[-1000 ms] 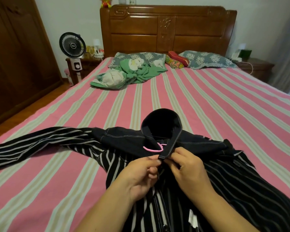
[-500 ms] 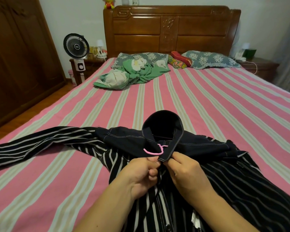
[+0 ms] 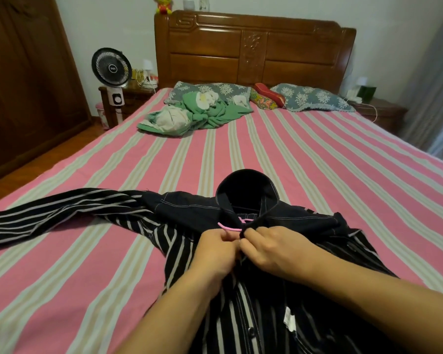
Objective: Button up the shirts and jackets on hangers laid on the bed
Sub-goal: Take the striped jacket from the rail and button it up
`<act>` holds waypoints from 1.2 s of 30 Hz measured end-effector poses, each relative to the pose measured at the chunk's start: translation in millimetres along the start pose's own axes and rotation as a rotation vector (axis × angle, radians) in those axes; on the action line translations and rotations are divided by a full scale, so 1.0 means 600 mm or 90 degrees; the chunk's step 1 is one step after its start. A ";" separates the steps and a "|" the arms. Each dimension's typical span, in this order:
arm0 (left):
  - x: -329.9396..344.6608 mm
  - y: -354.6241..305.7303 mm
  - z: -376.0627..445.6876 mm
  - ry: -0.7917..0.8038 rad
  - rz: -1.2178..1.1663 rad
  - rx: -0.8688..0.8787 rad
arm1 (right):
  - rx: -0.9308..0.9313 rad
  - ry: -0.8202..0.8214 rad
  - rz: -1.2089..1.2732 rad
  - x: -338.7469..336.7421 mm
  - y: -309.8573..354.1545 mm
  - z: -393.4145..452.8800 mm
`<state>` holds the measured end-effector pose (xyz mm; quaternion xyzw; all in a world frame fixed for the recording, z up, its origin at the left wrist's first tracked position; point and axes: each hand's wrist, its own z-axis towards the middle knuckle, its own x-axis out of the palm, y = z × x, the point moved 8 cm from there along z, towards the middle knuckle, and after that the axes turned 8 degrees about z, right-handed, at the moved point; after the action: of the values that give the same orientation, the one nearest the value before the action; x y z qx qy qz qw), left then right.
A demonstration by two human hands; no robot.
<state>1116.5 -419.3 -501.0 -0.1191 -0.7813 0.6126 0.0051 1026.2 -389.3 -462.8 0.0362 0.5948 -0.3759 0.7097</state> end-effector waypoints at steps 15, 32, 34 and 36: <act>0.012 0.019 0.031 0.049 0.102 0.022 | 0.176 -0.035 0.172 0.002 -0.041 -0.025; 0.039 0.044 0.029 0.085 0.309 0.083 | 0.512 -0.235 0.351 -0.089 -0.089 -0.061; 0.037 0.036 0.029 0.002 0.338 0.133 | 0.374 0.009 0.353 -0.056 -0.074 -0.015; 0.044 0.052 0.035 -0.008 0.399 0.130 | 0.285 0.140 0.317 -0.020 -0.062 0.006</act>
<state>1093.4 -427.3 -540.0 -0.3488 -0.6413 0.6602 -0.1764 1007.7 -411.8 -436.3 0.3751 0.5434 -0.3058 0.6860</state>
